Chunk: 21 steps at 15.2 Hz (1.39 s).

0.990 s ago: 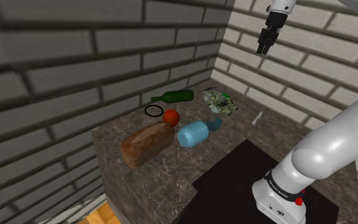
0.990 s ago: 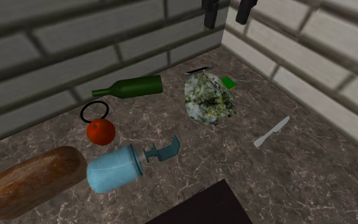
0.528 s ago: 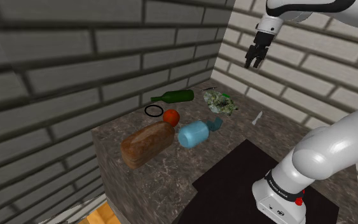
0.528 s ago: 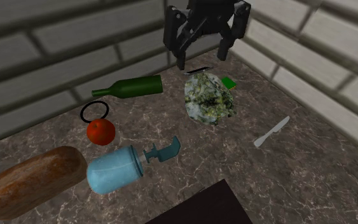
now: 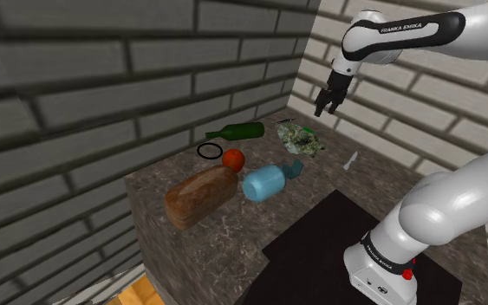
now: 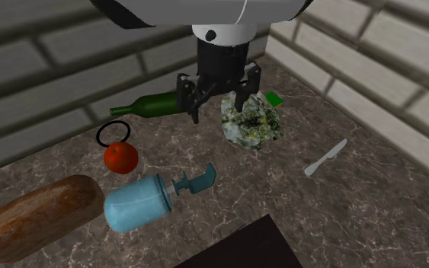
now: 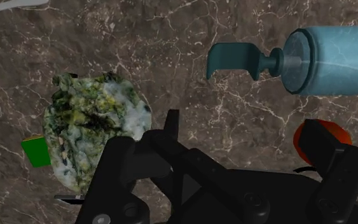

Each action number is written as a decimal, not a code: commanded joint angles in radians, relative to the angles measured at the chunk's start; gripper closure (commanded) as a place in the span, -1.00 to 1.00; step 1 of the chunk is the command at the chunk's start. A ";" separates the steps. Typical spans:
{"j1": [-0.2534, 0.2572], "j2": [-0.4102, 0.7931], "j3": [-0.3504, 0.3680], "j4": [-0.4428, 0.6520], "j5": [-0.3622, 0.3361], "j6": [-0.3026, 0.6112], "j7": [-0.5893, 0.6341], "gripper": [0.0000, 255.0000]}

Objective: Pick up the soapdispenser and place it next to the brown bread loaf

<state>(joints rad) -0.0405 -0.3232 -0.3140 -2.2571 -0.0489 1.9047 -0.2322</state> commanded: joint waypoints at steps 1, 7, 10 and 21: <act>0.004 -0.006 0.013 -0.083 -0.002 0.090 0.031 -1.00; 0.028 0.059 0.046 -0.231 0.011 0.331 0.107 -1.00; 0.044 0.120 0.062 -0.282 0.023 0.456 0.142 -1.00; 0.095 0.402 0.113 -0.338 0.109 0.824 0.201 -1.00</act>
<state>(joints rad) 0.0548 0.0627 -0.2018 -2.5936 0.0526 2.7137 -0.0249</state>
